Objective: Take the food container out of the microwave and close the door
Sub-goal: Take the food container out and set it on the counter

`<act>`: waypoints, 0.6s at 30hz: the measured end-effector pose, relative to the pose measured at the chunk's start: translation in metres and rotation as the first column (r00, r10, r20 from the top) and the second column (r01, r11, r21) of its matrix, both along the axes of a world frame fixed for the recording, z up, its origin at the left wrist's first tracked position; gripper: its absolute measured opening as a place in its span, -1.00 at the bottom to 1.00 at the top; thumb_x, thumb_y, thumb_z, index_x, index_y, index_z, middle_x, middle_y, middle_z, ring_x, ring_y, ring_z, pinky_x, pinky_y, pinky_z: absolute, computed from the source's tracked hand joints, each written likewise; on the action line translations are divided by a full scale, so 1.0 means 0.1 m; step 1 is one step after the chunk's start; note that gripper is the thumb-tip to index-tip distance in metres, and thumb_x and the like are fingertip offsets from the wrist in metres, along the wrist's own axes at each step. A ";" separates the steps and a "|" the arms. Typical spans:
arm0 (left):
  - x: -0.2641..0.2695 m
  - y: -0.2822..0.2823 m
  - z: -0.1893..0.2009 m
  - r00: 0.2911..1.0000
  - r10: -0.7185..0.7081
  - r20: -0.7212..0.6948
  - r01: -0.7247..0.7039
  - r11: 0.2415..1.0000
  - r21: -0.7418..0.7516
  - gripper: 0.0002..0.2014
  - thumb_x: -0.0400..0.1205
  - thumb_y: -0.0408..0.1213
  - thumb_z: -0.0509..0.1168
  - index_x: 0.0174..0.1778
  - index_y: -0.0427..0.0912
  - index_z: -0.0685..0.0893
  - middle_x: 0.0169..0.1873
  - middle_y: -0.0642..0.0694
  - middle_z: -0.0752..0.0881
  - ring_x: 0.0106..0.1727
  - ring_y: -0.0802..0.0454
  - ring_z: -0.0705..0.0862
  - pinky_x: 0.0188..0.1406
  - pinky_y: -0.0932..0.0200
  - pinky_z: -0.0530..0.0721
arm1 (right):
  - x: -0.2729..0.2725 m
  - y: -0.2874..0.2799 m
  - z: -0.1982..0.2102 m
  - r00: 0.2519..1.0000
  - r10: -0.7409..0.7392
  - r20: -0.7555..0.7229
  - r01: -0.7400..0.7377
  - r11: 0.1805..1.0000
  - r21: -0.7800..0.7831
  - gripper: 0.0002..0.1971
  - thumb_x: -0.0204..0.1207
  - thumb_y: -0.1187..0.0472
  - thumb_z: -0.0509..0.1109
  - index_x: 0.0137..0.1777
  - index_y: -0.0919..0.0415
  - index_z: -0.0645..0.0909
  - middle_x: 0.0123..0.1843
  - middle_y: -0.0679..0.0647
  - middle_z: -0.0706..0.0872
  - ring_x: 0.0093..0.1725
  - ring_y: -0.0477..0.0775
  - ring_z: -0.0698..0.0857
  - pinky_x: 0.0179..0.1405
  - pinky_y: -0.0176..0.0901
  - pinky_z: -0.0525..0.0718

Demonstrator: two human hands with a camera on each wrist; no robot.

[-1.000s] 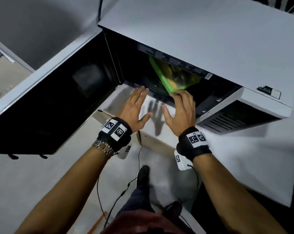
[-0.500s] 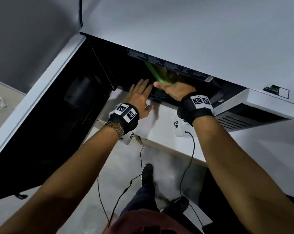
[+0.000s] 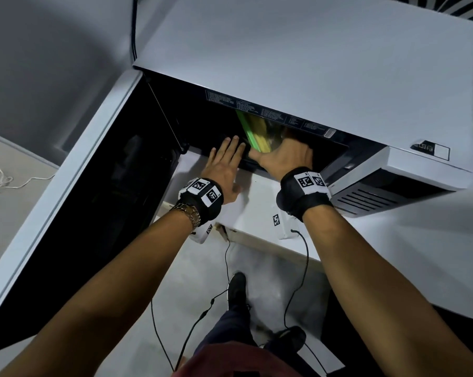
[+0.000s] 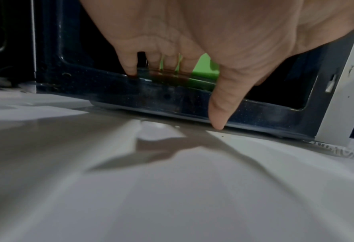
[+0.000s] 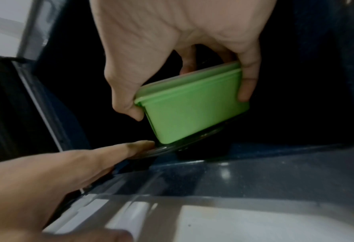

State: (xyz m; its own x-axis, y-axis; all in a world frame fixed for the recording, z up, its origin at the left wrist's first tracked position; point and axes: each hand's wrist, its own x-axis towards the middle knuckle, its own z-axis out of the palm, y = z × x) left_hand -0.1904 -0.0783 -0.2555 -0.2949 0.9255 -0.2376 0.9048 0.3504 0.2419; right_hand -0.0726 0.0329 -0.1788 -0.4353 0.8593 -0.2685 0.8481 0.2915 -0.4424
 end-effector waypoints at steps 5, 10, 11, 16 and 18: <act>-0.07 -0.03 0.15 0.966 0.061 0.252 -0.084 0.993 0.081 -0.16 0.55 -0.40 0.37 0.72 -0.21 0.10 0.76 -0.20 0.03 0.77 -0.20 -0.01 0.75 -0.15 -0.03 | 0.28 -0.28 -0.10 0.990 0.046 -0.135 -0.028 0.990 0.135 -0.23 0.05 -0.33 0.59 0.11 0.22 0.56 0.08 0.32 0.61 0.14 0.32 0.57 0.02 0.04 0.62; -0.13 -0.27 0.24 0.714 0.337 0.613 -0.577 0.780 0.243 -0.50 0.56 -0.67 0.15 0.41 -0.30 0.60 0.33 -0.14 0.68 0.32 -0.22 0.66 0.40 0.19 0.51 | 0.65 -0.53 -0.29 0.966 0.145 -0.214 -0.102 0.975 0.199 -0.20 -0.04 -0.37 0.53 0.05 0.15 0.41 0.40 0.38 0.43 0.39 0.37 0.41 0.29 0.21 0.59; -0.13 -0.32 0.21 0.600 0.380 0.704 -0.686 0.697 0.208 -0.57 0.58 -0.65 0.13 0.31 -0.29 0.64 0.14 -0.16 0.73 0.24 -0.17 0.70 0.37 0.10 0.59 | 0.71 -0.56 -0.32 0.958 0.181 -0.220 -0.136 0.969 0.206 -0.22 -0.05 -0.35 0.54 0.03 0.15 0.41 0.42 0.39 0.42 0.42 0.37 0.39 0.31 0.19 0.58; -0.07 -0.51 0.38 -0.113 0.179 0.977 -0.924 0.342 -0.170 -0.69 0.81 -0.14 0.04 0.24 -0.24 0.59 0.02 -0.20 0.72 0.01 -0.07 0.70 -0.01 -0.01 0.69 | 0.91 -0.66 -0.42 0.888 0.405 -0.220 -0.353 0.904 0.240 -0.22 -0.03 -0.39 0.53 -0.03 0.18 0.41 0.40 0.37 0.44 0.43 0.40 0.40 0.31 0.17 0.57; -0.08 -0.57 0.40 -0.172 0.231 0.958 -0.861 0.437 -0.260 -0.38 0.70 0.31 -0.04 0.28 -0.13 0.63 0.07 -0.15 0.75 0.05 -0.09 0.73 -0.07 -0.06 0.68 | 0.95 -0.65 -0.46 0.852 0.463 -0.245 -0.417 0.883 0.216 -0.24 -0.01 -0.35 0.56 -0.03 0.22 0.44 0.47 0.37 0.41 0.45 0.40 0.40 0.26 0.19 0.59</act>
State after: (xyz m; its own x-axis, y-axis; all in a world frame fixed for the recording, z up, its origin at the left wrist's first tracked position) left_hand -0.1985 -0.1352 -0.2158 -0.6324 0.5428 -0.5526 -0.5731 0.1521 0.8052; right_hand 0.0223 -0.0324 -0.2248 -0.8143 0.5791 0.0390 0.4609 0.6860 -0.5629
